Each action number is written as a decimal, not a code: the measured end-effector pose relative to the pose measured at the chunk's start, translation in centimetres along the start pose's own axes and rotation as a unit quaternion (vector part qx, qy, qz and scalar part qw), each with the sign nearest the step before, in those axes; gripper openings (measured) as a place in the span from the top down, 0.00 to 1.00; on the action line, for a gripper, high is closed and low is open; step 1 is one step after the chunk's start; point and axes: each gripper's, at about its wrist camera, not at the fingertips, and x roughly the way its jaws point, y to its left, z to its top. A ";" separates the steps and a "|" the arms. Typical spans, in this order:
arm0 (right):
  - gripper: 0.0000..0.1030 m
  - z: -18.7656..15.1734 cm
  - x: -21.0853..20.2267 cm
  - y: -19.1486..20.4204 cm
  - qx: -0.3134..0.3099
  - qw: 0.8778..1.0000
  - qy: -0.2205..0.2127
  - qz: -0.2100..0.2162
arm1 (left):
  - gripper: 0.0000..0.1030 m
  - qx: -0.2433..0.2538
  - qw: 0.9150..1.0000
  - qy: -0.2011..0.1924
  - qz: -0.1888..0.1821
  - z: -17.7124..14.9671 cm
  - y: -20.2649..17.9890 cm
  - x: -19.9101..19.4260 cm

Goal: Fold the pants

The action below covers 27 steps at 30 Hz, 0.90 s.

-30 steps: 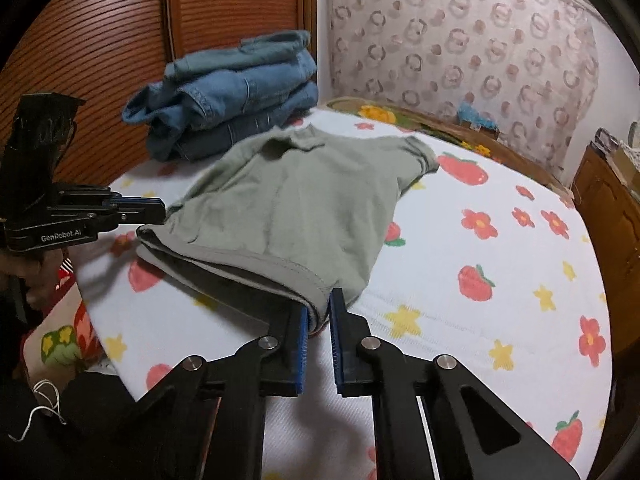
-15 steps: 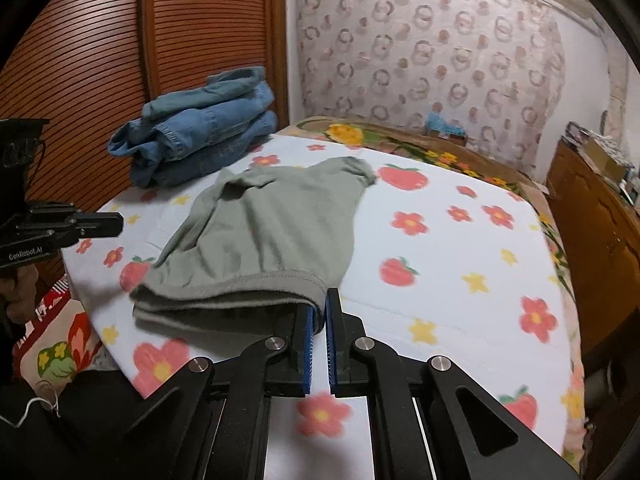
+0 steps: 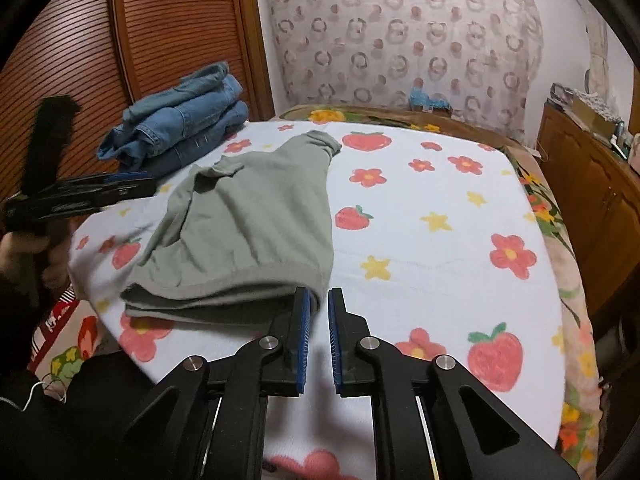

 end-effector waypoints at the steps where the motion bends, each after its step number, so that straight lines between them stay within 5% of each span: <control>1: 0.91 0.0 -0.5 0.0 -0.002 1.000 -0.003 -0.001 | 0.50 0.002 1.000 -0.004 0.000 0.5 0.0 0.4; 7: 0.87 0.7 -1.6 -0.3 -0.007 1.000 -0.027 -0.006 | 0.59 0.023 1.000 0.018 -0.010 3.3 -0.6 4.3; 19: 0.86 1.7 2.5 -0.1 -0.016 1.000 -0.017 0.001 | 0.80 0.039 0.995 0.086 0.045 4.3 0.2 10.4; 22: 0.86 2.1 3.2 -0.1 -0.016 1.000 -0.013 0.003 | 0.93 0.033 0.995 0.079 0.044 4.1 0.9 10.2; 27: 0.86 2.0 3.6 0.1 -0.016 1.000 -0.011 0.008 | 0.95 0.009 0.998 0.034 0.056 3.9 2.5 7.4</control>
